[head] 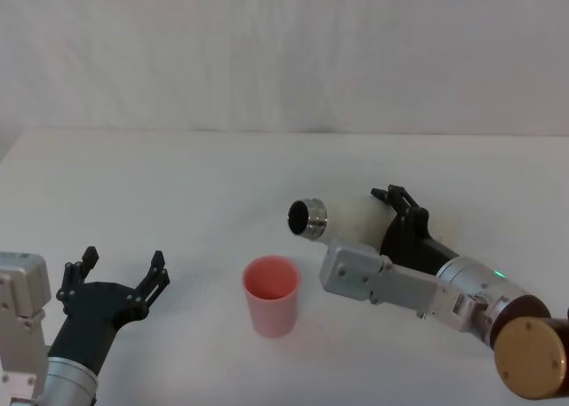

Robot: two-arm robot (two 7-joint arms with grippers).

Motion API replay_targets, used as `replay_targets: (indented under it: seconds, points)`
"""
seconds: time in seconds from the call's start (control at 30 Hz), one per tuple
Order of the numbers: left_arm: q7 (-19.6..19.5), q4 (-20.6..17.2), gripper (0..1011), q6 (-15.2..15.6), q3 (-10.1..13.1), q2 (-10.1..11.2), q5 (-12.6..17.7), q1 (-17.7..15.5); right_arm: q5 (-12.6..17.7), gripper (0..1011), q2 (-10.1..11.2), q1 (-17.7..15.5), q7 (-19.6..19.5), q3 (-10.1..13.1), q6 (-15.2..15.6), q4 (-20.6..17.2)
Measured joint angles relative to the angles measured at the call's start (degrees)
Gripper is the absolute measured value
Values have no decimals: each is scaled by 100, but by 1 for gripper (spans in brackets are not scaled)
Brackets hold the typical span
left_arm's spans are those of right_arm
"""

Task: Grasp the thermos with one hand and pour water into the cup lid.

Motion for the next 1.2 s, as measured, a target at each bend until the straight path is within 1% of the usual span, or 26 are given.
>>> replay_targets:
  seconds: [0.57,0.83,1.2]
  points:
    - [0,0,1001,0,0,0,0,0,-869,959,-58,67,214,-214,68,60]
    - [0,0,1001,0,0,0,0,0,-1150,959,-128,69,286,-227,71,94]
    - [0,0,1001,0,0,0,0,0,-1389,959,-184,84,353,-226,68,119]
